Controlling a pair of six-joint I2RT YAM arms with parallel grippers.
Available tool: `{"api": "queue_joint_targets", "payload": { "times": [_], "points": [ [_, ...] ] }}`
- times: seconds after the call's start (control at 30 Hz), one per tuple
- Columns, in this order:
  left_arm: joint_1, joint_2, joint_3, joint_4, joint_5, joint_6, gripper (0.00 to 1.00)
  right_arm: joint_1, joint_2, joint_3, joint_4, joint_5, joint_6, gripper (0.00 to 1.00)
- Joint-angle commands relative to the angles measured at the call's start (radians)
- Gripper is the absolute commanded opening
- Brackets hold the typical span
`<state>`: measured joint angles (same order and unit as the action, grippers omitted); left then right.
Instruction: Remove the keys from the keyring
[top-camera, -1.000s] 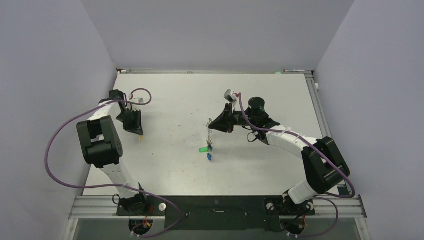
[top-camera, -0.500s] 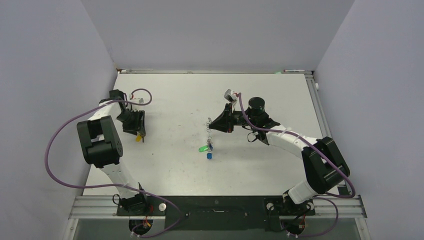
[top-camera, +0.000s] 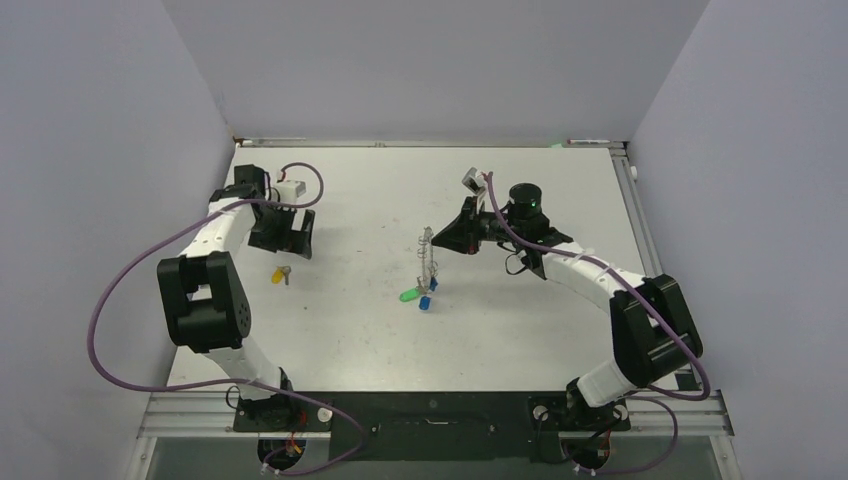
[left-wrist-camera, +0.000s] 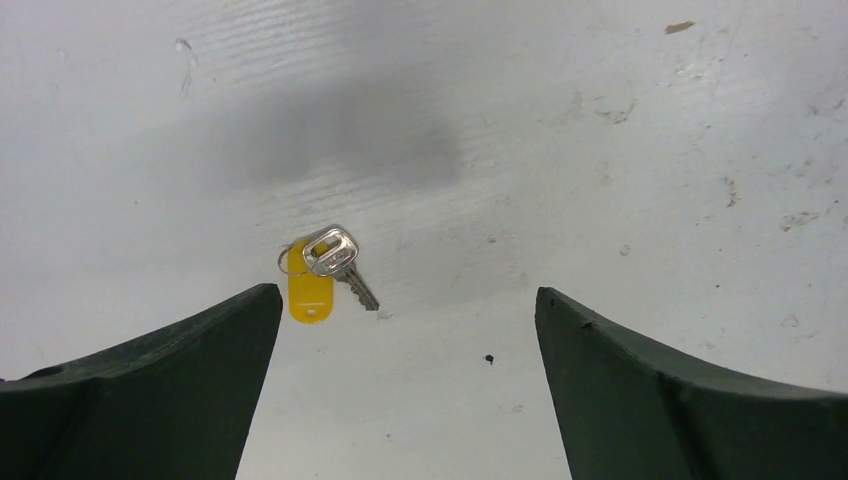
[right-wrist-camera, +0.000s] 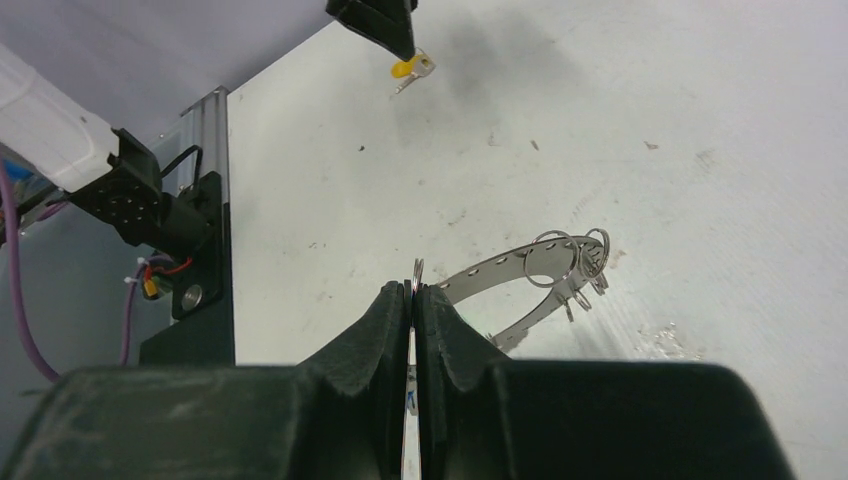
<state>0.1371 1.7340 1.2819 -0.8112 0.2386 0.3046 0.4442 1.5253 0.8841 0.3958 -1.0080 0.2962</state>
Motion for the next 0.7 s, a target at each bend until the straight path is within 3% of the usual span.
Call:
{"api": "queue_joint_targets", "payload": {
  "times": [0.0, 0.23, 0.33, 0.53, 0.67],
  "points": [
    [-0.04, -0.065, 0.053, 0.001, 0.0, 0.015, 0.96, -0.065, -0.101, 0.108, -0.187, -0.034, -0.145, 0.05],
    [-0.081, -0.078, 0.061, 0.004, 0.004, -0.003, 0.96, -0.187, -0.142, 0.259, -0.596, -0.018, -0.375, 0.05],
    [-0.086, -0.074, 0.066, 0.001, 0.006, -0.005, 0.96, -0.185, -0.136, 0.304, -0.718, 0.053, -0.474, 0.05],
    [-0.094, -0.079, 0.067, -0.004, 0.018, -0.014, 0.96, -0.044, -0.019, 0.319, -0.756, 0.221, -0.518, 0.05],
    [-0.094, -0.09, 0.056, -0.016, 0.04, -0.019, 0.96, 0.057, 0.101, 0.332, -0.676, 0.272, -0.483, 0.05]
  ]
}}
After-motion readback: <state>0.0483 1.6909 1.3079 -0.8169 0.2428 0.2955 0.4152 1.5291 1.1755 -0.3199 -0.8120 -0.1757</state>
